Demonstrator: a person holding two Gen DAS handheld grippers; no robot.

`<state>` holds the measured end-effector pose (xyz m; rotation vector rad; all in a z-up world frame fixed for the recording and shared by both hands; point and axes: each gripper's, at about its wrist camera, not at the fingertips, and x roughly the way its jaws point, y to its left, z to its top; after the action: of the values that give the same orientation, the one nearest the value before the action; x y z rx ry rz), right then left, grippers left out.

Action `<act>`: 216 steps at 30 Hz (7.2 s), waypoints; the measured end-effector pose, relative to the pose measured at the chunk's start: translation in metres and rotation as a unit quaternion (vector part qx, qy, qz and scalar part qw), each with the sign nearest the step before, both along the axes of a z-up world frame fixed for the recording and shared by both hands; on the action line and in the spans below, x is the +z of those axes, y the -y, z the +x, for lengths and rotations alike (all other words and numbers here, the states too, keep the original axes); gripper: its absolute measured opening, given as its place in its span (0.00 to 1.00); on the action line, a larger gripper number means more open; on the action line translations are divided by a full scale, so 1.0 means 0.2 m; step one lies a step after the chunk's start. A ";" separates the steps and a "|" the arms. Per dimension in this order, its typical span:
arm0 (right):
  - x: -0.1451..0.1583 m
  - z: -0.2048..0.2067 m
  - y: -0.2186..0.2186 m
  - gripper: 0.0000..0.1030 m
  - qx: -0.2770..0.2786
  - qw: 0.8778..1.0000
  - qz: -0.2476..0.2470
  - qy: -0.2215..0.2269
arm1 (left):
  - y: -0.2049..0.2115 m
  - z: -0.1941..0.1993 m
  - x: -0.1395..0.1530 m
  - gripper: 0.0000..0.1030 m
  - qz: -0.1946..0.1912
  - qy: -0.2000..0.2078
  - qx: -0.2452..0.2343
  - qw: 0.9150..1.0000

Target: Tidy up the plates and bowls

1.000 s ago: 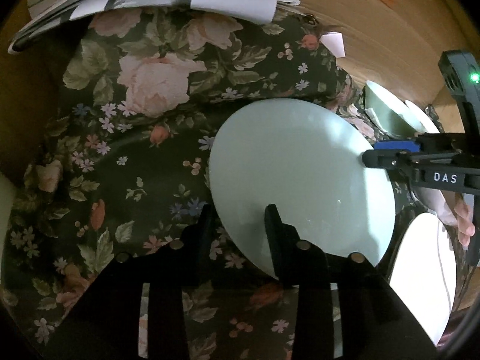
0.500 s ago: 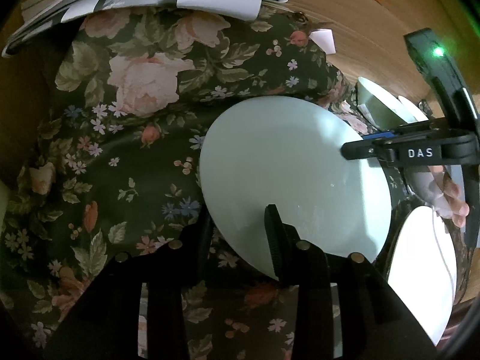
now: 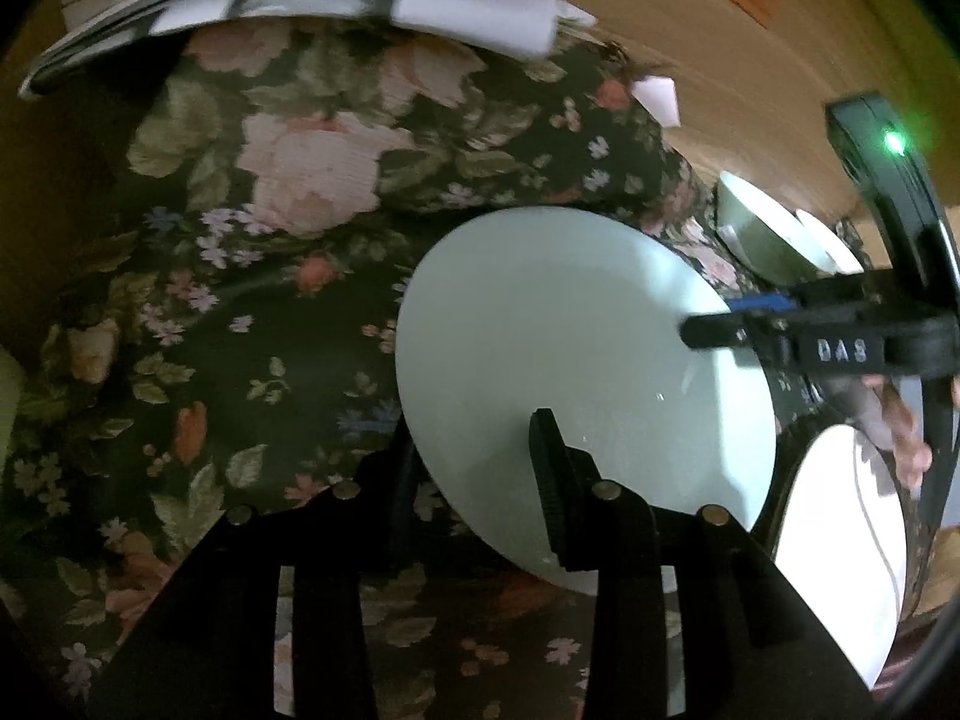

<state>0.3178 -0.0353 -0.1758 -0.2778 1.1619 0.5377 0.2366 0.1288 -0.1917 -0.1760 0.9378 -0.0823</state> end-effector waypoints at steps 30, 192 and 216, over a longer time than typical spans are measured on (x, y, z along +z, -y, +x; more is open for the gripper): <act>0.35 -0.37 0.21 0.21 -0.004 0.991 0.108 0.078 | -0.02 -0.34 0.32 0.34 0.007 0.066 0.023 0.998; 0.21 -0.49 1.20 0.54 -0.209 0.955 0.124 0.171 | 1.00 0.13 0.34 0.98 0.036 0.057 -0.136 0.988; 0.13 -0.44 1.19 0.21 -0.197 0.960 0.153 0.129 | 1.10 0.25 0.15 0.32 0.043 -0.033 -0.159 0.986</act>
<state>0.2295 -0.2725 -0.1506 0.1473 0.8344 0.3102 0.2862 -0.0903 -0.1626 0.0519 1.0285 -0.3316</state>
